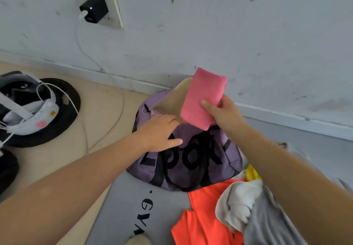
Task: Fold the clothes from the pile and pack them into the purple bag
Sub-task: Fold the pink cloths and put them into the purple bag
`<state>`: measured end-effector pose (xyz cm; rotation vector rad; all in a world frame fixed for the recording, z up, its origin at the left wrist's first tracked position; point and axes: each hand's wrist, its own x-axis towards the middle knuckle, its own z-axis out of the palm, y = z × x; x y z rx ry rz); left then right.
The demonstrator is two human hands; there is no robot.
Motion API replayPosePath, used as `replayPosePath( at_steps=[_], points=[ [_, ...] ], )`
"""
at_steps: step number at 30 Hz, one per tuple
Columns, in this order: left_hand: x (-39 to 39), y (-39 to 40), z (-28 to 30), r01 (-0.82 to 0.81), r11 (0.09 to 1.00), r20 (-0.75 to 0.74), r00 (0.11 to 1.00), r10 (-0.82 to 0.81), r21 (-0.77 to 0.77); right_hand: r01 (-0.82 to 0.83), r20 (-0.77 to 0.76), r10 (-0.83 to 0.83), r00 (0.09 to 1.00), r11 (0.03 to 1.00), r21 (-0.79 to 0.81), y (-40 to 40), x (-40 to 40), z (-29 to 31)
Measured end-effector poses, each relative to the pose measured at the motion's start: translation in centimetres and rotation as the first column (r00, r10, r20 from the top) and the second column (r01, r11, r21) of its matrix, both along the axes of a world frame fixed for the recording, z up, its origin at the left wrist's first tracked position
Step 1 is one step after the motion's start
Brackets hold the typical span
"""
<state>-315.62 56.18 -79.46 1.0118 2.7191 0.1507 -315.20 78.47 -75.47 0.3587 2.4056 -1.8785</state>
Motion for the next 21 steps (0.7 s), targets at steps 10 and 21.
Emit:
replayPosePath(
  at_steps=[10, 21],
  points=[
    [-1.5, -2.5, -0.9, -0.313, 0.924, -0.224, 0.938, 0.265, -0.22, -0.149, 0.065, 0.137, 0.988, 0.791, 0.593, 3.0, -1.3, -5.0],
    [7.3, -2.5, 2.2, -0.19, 0.96, -0.143, 0.965, 0.221, 0.206, -0.184, 0.137, 0.147, 0.98, 0.93, 0.318, 6.2, 6.5, 3.5]
  ],
)
